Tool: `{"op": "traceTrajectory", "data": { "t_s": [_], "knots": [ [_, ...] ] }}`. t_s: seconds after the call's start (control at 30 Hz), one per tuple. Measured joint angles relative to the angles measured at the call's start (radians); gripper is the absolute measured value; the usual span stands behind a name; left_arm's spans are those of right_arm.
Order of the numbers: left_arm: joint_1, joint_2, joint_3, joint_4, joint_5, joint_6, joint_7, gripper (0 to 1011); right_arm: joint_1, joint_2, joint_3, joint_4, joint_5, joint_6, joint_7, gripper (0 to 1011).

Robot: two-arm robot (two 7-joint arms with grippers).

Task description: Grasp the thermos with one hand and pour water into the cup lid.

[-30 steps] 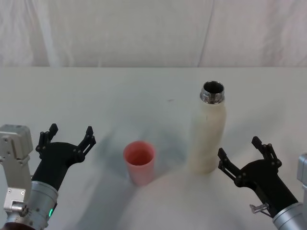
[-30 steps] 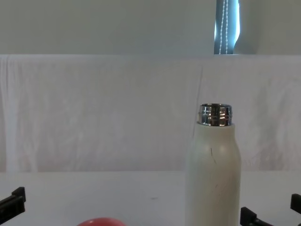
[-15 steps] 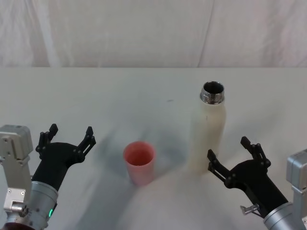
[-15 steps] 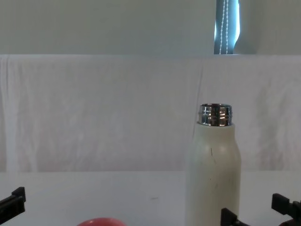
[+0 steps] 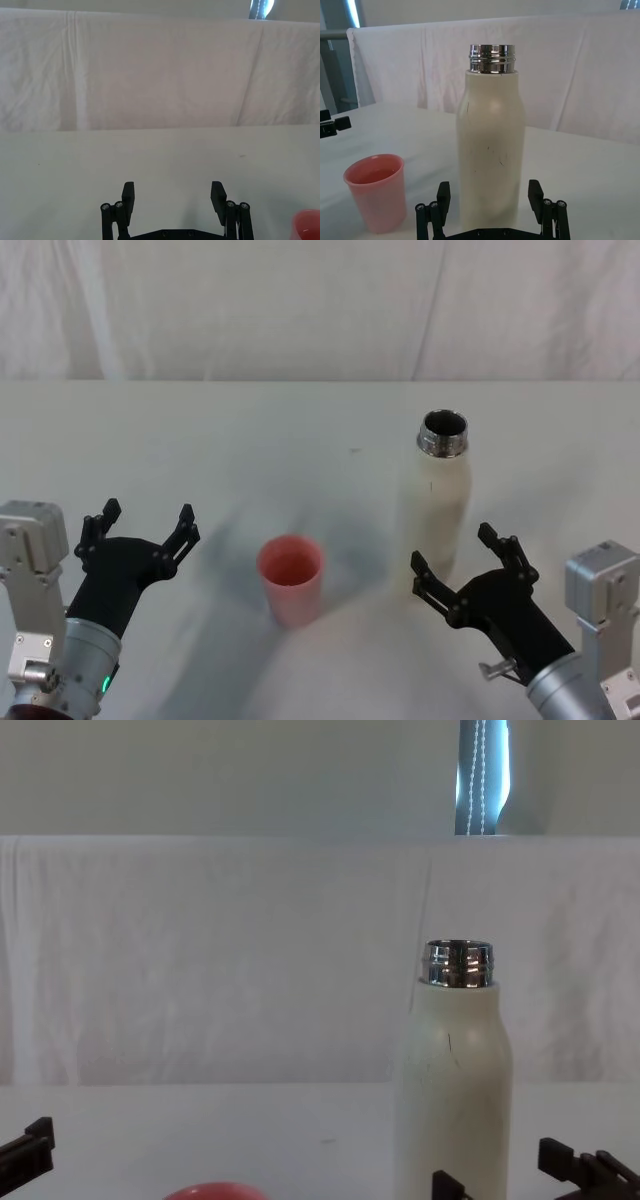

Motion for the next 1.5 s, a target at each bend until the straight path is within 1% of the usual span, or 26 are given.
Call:
{"op": "traceTrajectory", "data": {
  "t_s": [0.27,0.63,1.5],
  "knots": [
    [0.000,0.000,0.000,0.000,0.000,0.000,0.000,1001,0.037,-0.012,-0.009,0.030,-0.002,0.000,0.000,1004],
    [0.000,0.000,0.000,0.000,0.000,0.000,0.000,1001,0.073,-0.017,-0.012,0.056,0.001,0.004,0.000,1004],
    [0.000,0.000,0.000,0.000,0.000,0.000,0.000,1001,0.134,-0.033,-0.028,0.110,0.016,0.012,0.006,1004]
  ]
}}
